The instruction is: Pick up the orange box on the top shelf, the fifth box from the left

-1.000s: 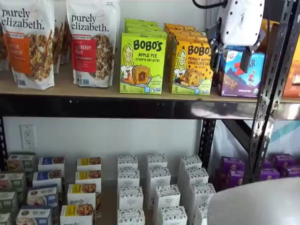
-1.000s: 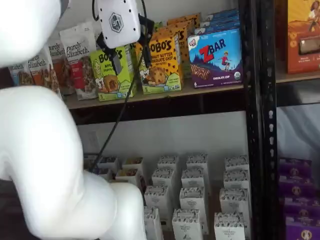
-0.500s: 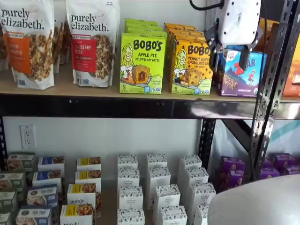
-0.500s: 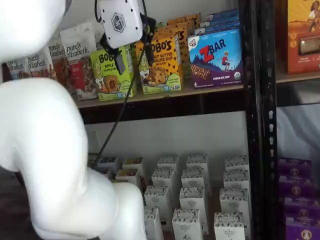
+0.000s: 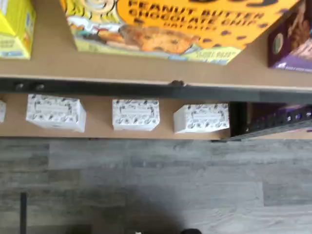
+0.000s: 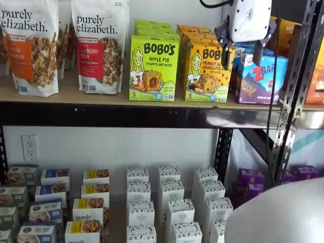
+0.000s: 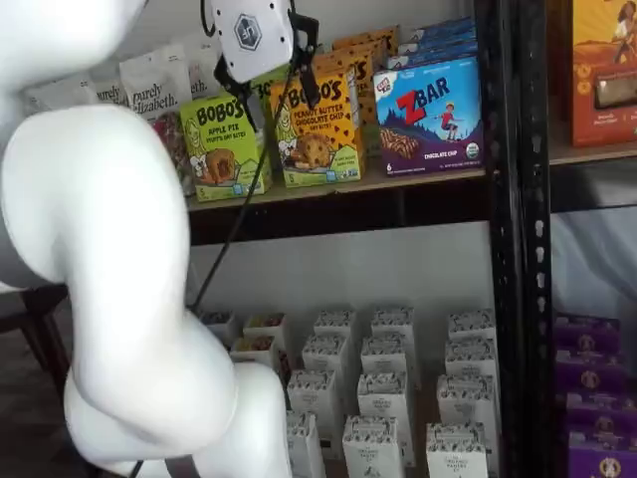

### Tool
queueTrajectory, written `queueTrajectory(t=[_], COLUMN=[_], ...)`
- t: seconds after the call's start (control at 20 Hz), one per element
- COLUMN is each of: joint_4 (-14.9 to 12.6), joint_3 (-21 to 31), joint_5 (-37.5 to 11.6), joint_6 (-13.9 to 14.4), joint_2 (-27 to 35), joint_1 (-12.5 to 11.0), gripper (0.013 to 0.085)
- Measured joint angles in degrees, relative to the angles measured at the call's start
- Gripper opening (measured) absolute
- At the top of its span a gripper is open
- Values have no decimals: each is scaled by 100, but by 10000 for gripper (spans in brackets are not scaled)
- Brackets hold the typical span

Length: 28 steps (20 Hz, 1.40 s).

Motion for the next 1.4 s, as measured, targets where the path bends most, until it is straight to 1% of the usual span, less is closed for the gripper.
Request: queueTrajectory(t=[0.1, 0.2, 0.35, 0.5, 0.6, 0.7, 0.85, 1.0, 1.2, 1.4], joint_4=[-19, 42, 133, 341, 563, 666, 689, 528, 434, 478], joint_3=[-65, -204, -233, -287, -231, -161, -32, 38, 9, 24], joint_5=[-110, -73, -238, -388, -648, -943, -1416, -1770, -1936, -2060], joint_6=[-22, -92, -162, -253, -314, -327, -288, -171, -115, -142], joint_2=[102, 261, 333, 429, 414, 392, 330, 299, 381, 473], joint_1=[-39, -114, -223, -361, -469, -502, -480, -387, -353, -387], gripper=[850, 850, 850, 850, 850, 850, 850, 850, 850, 850])
